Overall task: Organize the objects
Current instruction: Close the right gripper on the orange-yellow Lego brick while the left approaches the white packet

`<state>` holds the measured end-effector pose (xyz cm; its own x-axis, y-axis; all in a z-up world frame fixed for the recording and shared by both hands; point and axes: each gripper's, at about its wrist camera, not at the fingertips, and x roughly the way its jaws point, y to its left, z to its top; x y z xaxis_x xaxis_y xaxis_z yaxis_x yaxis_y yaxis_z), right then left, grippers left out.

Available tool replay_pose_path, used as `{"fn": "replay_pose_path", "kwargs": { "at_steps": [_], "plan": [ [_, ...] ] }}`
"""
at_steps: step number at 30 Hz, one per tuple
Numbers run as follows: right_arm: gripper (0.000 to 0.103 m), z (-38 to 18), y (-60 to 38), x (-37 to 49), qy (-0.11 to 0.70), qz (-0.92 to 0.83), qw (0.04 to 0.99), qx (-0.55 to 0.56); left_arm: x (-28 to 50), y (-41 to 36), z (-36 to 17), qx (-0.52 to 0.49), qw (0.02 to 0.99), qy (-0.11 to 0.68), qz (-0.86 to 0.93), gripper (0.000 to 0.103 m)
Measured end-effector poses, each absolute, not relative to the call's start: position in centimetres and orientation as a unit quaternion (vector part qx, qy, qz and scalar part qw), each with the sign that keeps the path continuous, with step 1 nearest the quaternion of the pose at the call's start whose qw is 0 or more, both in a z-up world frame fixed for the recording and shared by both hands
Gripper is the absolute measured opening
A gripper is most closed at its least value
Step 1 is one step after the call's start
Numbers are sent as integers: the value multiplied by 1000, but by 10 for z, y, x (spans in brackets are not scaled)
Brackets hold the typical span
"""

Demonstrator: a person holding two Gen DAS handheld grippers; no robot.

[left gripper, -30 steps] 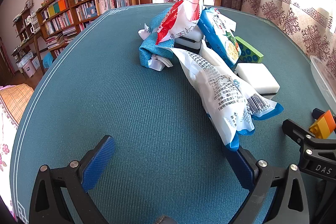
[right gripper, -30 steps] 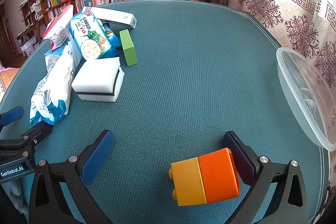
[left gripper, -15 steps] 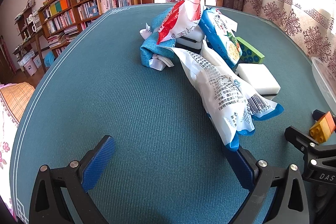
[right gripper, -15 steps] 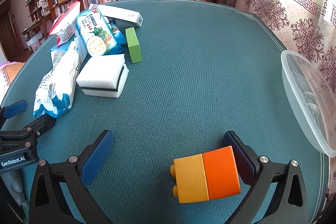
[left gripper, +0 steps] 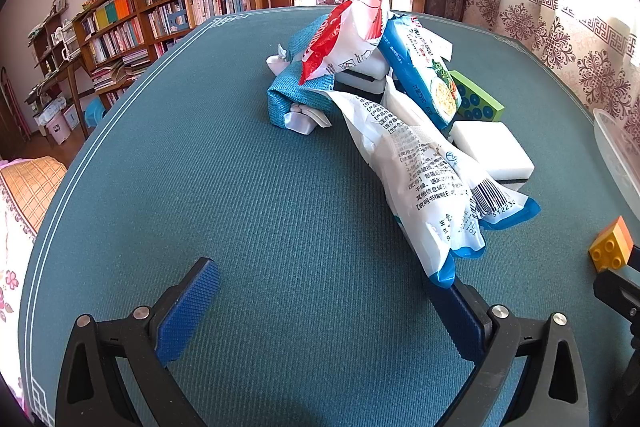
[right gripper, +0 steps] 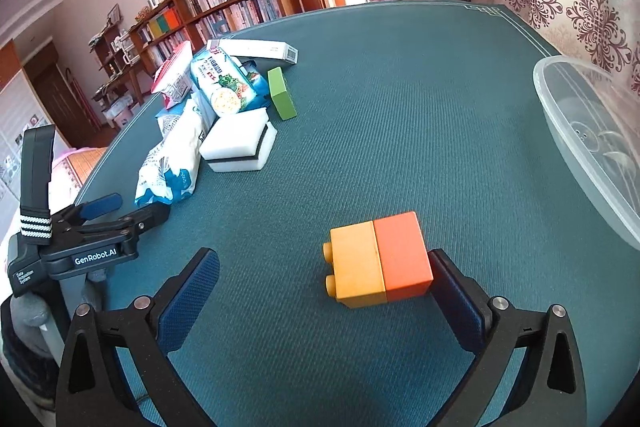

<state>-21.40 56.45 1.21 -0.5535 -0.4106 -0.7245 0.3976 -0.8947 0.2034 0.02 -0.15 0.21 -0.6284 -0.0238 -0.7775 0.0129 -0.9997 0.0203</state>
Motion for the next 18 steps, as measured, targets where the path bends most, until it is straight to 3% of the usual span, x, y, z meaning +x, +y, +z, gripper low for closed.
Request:
{"fn": "replay_pose_path", "kwargs": {
  "at_steps": [8,18],
  "plan": [
    [68,12,568,-212,30,-894,194,404,4,-1,4,429,17,-8,-903,103],
    [67,9,569,-213,45,-896,191,399,9,-3,2,434,5,-7,-901,103]
  ]
}}
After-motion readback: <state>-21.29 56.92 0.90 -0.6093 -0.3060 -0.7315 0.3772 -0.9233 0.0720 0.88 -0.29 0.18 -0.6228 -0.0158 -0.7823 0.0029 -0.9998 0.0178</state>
